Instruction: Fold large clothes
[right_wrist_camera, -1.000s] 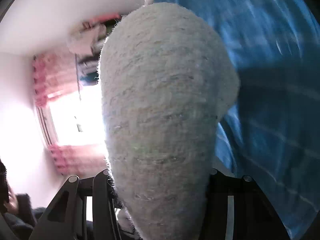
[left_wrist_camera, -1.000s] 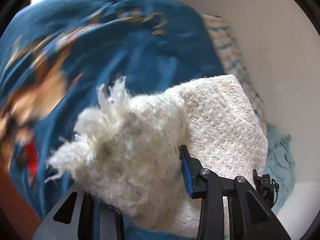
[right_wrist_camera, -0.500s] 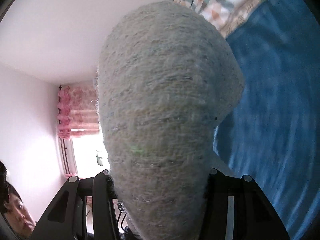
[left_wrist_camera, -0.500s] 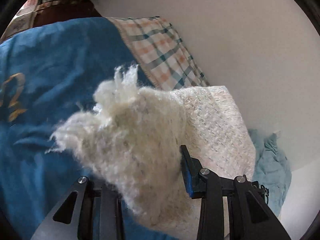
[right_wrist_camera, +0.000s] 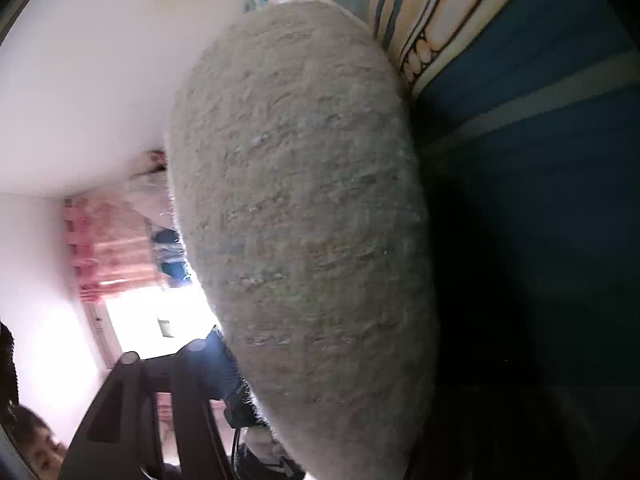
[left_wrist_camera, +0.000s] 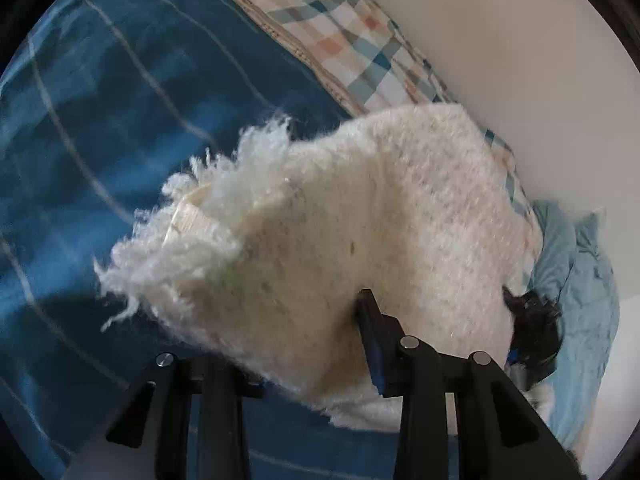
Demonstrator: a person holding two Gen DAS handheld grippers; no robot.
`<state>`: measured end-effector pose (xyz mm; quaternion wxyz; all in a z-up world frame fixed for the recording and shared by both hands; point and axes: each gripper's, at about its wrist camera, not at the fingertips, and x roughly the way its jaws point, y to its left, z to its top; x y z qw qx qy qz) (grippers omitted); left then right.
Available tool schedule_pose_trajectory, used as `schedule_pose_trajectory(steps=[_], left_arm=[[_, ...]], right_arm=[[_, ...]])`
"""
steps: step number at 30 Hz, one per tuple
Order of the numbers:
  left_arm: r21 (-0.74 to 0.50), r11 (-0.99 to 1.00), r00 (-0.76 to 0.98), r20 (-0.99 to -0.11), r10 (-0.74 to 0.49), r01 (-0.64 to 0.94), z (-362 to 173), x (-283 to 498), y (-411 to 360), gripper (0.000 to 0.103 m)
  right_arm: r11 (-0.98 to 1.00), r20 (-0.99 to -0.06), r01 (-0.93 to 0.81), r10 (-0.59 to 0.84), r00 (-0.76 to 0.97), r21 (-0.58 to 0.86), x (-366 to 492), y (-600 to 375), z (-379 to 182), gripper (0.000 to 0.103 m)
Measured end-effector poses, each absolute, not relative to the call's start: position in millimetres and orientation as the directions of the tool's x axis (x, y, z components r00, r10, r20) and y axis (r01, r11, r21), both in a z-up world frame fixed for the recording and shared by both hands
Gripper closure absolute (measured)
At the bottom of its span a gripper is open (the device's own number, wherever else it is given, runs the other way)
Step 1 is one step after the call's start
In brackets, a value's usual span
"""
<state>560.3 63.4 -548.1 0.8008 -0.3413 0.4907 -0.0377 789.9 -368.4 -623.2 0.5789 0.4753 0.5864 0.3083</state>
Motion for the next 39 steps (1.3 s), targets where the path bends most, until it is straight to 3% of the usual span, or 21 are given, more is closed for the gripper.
schedule_pose_trajectory(steps=[2,5,7,9,11,12,16,23,29,39], left_arm=[[-0.537,0.799,0.497,-0.789,-0.362,-0.27,-542,558,64,0.07],[-0.374,0.896,0.467,-0.853,-0.232,-0.238,-518,546,56,0.07],[-0.209,0.957,0.443,-0.891,-0.1,-0.203,-497,533,45,0.07],[-0.11,0.98,0.446,-0.895,-0.024,-0.169,-478,522,38,0.06],[-0.017,0.99,0.447,-0.894,0.047,-0.138,-461,511,31,0.008],[0.01,0.993,0.46,-0.886,0.063,-0.116,-448,504,29,0.004],[0.084,0.995,0.505,-0.857,0.102,-0.057,-396,475,19,0.004],[0.077,0.997,0.552,-0.831,0.07,-0.009,-293,432,11,0.003],[0.068,0.997,0.605,-0.796,0.032,0.035,-201,361,8,0.003],[0.036,0.997,0.688,-0.725,-0.018,0.065,-83,245,25,0.003]], right_arm=[[0.524,-0.548,0.172,0.825,0.14,0.834,795,-357,-592,0.018],[0.814,-0.812,0.086,0.554,0.183,0.575,764,-335,-539,0.011],[0.927,-0.912,0.068,0.348,0.217,0.37,735,-312,-511,0.011],[0.987,-0.959,0.062,0.13,0.252,0.15,702,-284,-485,0.011],[0.996,-0.964,0.09,-0.015,0.266,0.009,670,-259,-463,0.01],[0.995,-0.963,0.102,-0.036,0.269,-0.009,656,-253,-455,0.01],[0.981,-0.953,0.18,-0.117,0.281,-0.068,575,-259,-433,0.008],[0.947,-0.885,0.284,-0.257,0.387,-0.151,475,-237,-272,0.007],[0.937,-0.833,0.317,-0.291,0.471,-0.147,381,-229,-136,0.007],[0.937,-0.755,0.331,-0.297,0.585,-0.112,230,-197,17,0.007]])
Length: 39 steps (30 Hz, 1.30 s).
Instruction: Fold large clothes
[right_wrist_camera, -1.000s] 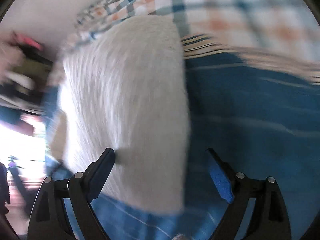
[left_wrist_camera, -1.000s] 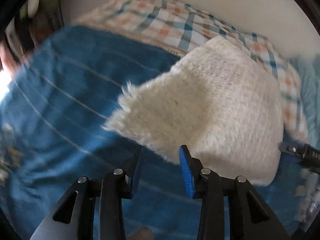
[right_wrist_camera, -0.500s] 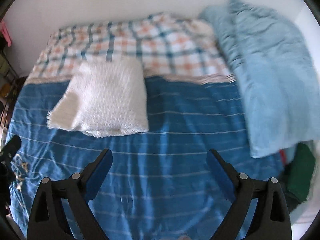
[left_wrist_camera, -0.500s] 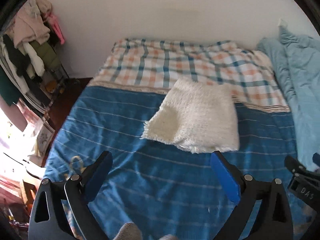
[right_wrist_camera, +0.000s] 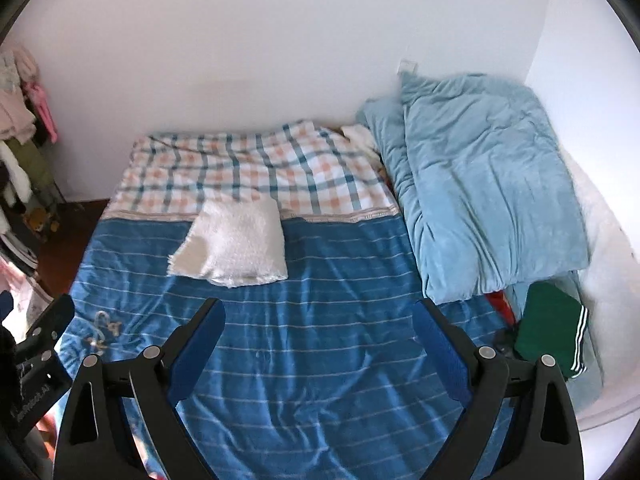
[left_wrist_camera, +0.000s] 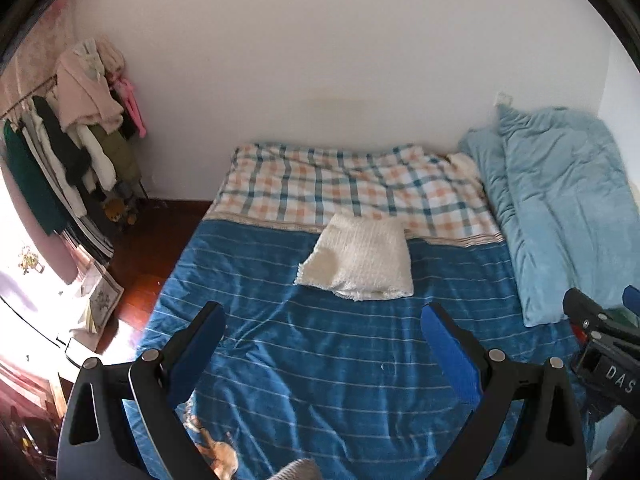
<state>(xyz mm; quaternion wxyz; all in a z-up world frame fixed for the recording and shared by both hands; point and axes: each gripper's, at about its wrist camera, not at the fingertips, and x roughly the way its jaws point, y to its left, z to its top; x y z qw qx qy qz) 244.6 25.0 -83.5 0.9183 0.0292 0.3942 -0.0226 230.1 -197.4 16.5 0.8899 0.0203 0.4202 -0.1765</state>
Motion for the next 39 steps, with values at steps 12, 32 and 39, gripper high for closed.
schedule_pose_trajectory(steps=[12,32,39], left_arm=[[-0.002,0.997,0.758,-0.65,-0.057,0.073,-22,168,47,0.003],[0.008,0.998,0.795,-0.605,-0.039,0.055,-1,136,59,0.003],[0.041,0.998,0.805,-0.594,-0.007,0.039,4,131,58,0.003]], right_arm=[[0.937,-0.665,0.337,-0.307,0.681,-0.087,117,-168,109,0.007],[0.95,-0.621,0.306,-0.28,0.732,-0.067,84,-147,141,0.007],[0.949,-0.618,0.306,-0.284,0.733,-0.074,83,-147,142,0.007]])
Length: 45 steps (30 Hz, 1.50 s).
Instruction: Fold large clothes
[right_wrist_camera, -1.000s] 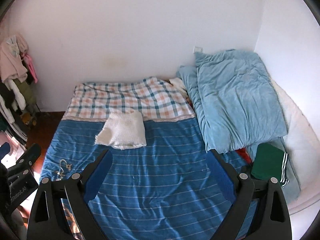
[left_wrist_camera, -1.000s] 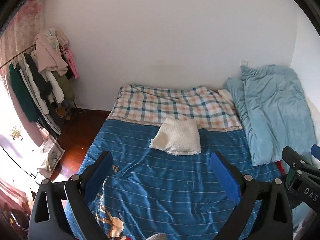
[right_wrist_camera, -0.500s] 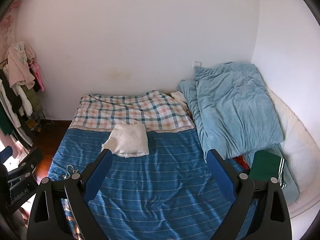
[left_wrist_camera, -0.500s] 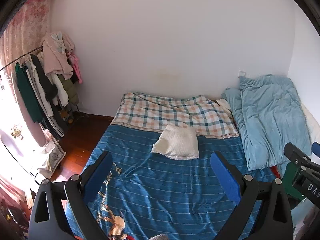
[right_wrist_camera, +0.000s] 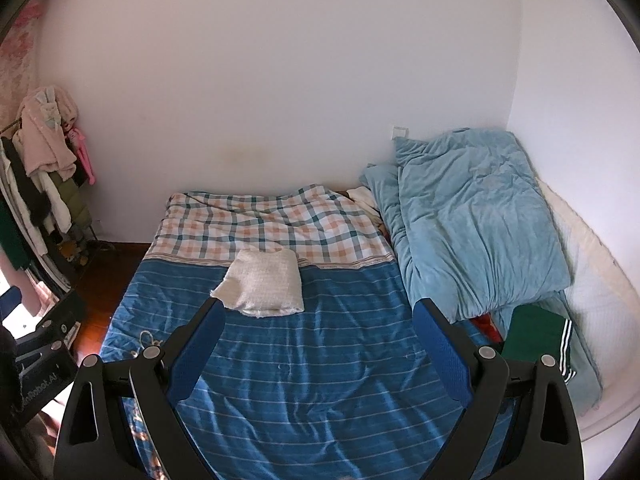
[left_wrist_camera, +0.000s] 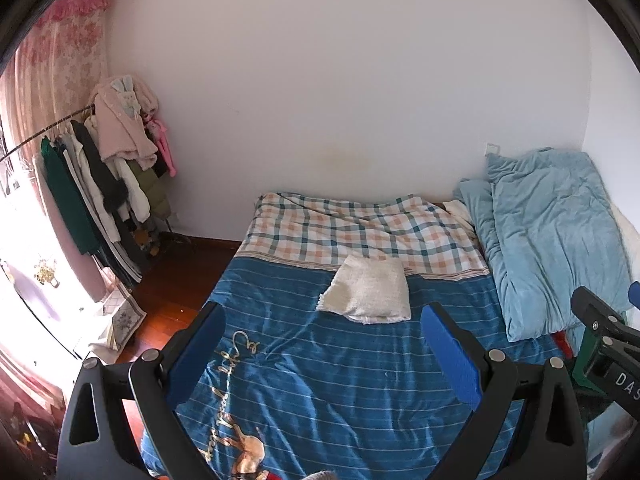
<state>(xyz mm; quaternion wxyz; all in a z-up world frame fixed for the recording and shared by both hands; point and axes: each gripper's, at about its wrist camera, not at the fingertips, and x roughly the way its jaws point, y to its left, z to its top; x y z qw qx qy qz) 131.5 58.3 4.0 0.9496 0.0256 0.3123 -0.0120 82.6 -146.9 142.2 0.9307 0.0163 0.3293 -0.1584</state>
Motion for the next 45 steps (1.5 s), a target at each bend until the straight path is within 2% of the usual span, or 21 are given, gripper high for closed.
schedule_pose_trajectory(steps=[5,45], left_arm=[[0.038,0.998,0.808,-0.589,-0.014,0.045,7,129,58,0.002],[0.028,0.999,0.818,-0.575,-0.009,0.03,19,109,54,0.001]], right_arm=[[0.952,-0.618,0.3,-0.274,0.737,-0.065,81,-146,143,0.004],[0.957,-0.602,0.283,-0.261,0.754,-0.061,65,-142,150,0.002]])
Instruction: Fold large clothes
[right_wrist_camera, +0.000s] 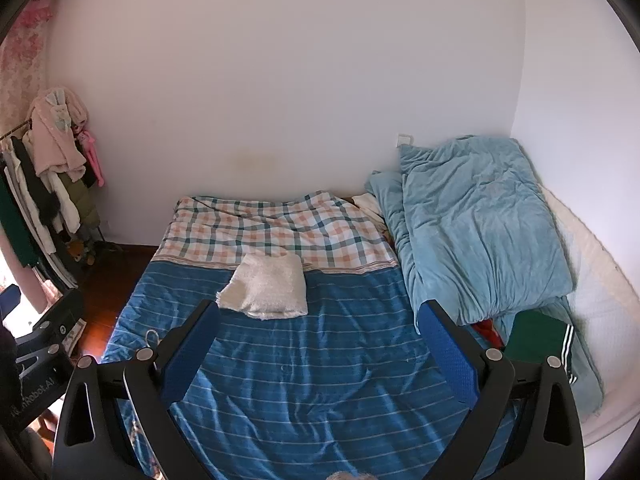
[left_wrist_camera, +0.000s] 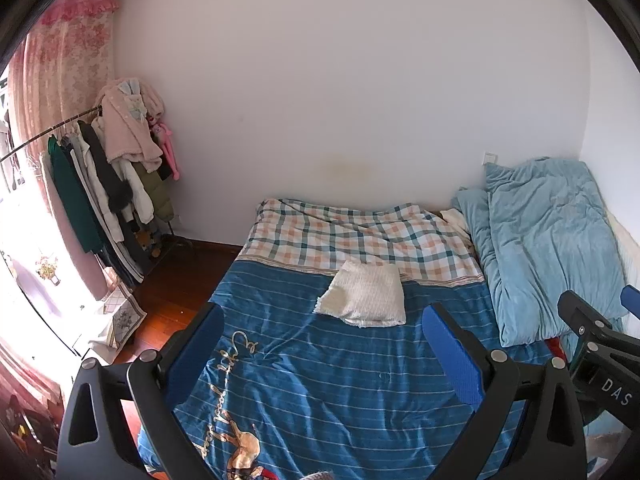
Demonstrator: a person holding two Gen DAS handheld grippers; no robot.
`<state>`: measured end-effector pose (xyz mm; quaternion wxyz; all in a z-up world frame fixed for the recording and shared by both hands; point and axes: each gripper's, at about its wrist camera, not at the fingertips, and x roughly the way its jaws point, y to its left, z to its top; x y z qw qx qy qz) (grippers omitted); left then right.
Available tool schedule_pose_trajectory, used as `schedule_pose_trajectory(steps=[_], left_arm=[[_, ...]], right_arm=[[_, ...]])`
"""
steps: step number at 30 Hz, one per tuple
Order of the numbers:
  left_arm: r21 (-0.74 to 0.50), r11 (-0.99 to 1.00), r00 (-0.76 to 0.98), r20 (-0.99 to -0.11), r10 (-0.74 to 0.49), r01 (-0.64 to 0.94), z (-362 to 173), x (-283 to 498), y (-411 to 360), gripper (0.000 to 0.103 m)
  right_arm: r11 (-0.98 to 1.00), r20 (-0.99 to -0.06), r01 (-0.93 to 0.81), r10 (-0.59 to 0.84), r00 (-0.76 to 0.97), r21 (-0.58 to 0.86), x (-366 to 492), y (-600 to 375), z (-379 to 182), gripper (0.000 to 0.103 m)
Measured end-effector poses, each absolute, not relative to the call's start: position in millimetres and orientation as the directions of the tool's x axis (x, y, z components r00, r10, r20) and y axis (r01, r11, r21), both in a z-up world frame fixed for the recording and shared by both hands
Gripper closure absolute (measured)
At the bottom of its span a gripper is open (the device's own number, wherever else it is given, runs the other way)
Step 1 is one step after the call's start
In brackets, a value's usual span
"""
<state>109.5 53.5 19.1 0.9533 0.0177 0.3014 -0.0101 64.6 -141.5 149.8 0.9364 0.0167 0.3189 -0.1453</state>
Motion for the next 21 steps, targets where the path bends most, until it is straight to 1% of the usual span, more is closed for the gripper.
schedule_pose_trajectory(steps=[21], left_arm=[[0.031,0.999,0.82,-0.572,-0.017,0.042,26.6,105.2,52.2,0.001]], right_arm=[[0.955,-0.594,0.29,-0.271,0.758,-0.065,57.0,-133.7,152.8,0.002]])
